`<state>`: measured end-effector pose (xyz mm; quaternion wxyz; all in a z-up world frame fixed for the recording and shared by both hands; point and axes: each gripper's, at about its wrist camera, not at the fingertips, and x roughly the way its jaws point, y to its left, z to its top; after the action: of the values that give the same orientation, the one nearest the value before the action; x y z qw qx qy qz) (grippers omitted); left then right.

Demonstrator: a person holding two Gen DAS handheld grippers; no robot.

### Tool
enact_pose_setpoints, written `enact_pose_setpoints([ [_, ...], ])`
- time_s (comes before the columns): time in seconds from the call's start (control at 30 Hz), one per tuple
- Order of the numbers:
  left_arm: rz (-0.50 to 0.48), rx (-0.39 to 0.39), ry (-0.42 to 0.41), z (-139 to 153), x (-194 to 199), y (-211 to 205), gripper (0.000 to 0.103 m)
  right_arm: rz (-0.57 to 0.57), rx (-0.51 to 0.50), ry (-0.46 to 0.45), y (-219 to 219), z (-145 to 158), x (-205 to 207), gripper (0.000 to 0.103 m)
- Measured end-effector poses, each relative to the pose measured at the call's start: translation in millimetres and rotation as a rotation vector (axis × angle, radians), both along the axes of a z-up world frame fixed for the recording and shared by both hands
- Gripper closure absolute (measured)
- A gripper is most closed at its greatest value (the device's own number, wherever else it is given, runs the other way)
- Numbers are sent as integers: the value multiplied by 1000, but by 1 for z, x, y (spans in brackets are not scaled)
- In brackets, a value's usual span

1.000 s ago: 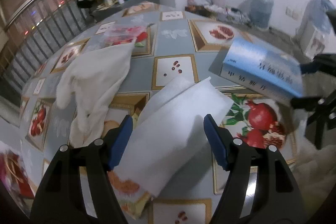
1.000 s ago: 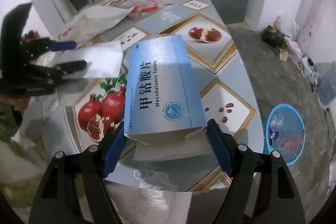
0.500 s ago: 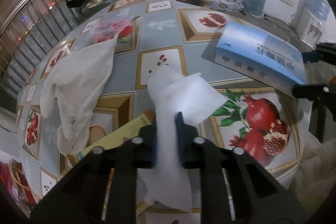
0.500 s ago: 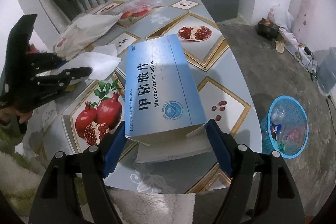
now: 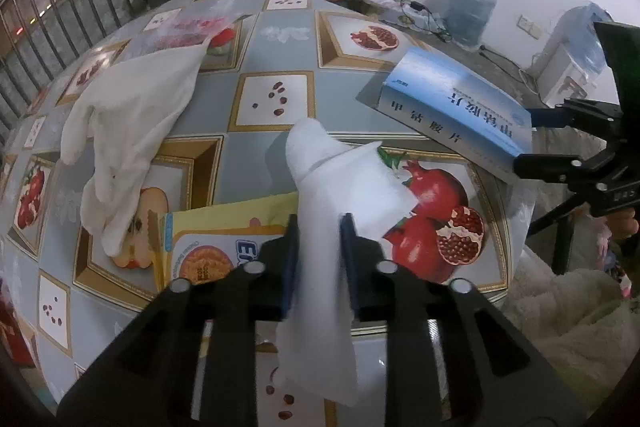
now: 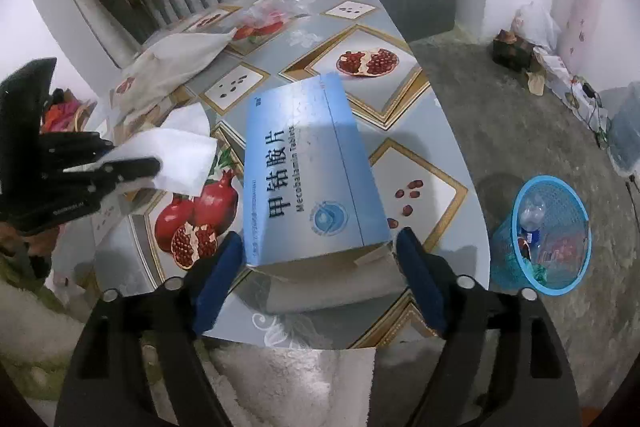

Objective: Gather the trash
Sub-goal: 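Lift the white tissue with the left tool while the right tool lifts the blue box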

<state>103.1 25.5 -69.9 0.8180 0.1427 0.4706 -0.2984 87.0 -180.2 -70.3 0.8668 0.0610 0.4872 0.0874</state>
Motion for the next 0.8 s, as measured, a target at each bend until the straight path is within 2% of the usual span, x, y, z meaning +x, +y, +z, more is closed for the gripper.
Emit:
enact_pose_setpoints([
  [0.1,0,8,9,-2,2,-1,77,-3,24,-13,0,4,2,23],
  [0.47,18,57,-3,-7,4,-7,77,2,0,-5,8,-5,23,23],
  [0.8,14,65,-9,-7,2,-9,89,11,-18,8,11,-14,29,23],
])
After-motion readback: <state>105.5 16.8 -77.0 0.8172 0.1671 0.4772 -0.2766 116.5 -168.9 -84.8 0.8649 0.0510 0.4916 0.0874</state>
